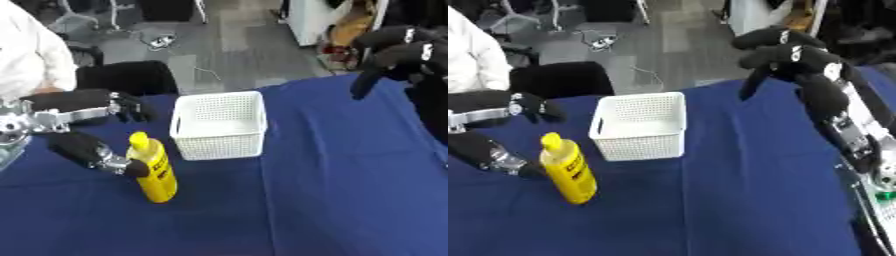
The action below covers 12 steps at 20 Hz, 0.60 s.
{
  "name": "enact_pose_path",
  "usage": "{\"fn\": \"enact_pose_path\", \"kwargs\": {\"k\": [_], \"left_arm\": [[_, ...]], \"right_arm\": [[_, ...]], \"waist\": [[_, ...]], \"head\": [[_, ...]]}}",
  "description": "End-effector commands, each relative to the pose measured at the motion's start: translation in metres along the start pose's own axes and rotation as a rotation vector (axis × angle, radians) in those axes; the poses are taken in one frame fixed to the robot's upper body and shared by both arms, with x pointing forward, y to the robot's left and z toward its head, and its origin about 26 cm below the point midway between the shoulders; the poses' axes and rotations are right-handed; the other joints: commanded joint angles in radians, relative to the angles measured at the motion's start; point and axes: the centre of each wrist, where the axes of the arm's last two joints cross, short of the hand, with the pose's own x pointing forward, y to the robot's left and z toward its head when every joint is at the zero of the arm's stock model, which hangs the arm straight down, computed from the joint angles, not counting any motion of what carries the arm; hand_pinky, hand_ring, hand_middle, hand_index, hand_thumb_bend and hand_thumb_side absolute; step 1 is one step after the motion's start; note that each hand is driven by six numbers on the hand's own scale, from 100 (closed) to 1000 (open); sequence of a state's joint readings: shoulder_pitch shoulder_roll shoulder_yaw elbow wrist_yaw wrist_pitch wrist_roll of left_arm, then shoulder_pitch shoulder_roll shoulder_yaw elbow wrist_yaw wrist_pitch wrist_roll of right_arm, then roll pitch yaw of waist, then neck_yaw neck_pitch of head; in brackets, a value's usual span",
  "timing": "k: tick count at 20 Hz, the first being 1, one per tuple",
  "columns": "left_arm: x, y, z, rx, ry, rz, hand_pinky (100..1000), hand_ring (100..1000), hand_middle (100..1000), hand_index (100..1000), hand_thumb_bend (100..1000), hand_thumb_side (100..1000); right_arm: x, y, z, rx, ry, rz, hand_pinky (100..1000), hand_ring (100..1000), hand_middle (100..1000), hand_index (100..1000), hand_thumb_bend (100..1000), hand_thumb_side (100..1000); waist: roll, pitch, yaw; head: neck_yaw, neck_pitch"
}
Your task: Pick up objects on the table and place them in the box.
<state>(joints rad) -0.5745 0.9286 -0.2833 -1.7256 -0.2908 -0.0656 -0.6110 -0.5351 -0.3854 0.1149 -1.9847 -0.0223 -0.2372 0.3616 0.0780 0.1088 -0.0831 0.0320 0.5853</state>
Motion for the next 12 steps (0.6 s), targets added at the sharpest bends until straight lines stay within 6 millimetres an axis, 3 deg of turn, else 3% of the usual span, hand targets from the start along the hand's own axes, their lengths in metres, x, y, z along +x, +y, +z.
{"fn": "enact_pose_path", "kwargs": {"k": [1, 12], "left_arm": [[0.0001, 0.0087, 0.0030, 0.001, 0.012, -0.028, 750, 785, 809, 942, 742, 817], [-0.0028, 0.0032, -0.0020, -0.058, 0.026, -0.036, 754, 783, 805, 941, 741, 827]], "right_arm": [[0.0065, -0.0040, -0.0070, 0.003, -0.035, 0.016, 555, 513, 803, 758, 343, 1000], [0.0068, -0.0035, -0.0083, 0.003, -0.041, 0.012, 554, 513, 802, 758, 344, 1000]], "waist": [[-0.002, -0.012, 0.001], [-0.002, -0.011, -0.001]], "head": [[0.010, -0.005], [0.015, -0.007]]}}
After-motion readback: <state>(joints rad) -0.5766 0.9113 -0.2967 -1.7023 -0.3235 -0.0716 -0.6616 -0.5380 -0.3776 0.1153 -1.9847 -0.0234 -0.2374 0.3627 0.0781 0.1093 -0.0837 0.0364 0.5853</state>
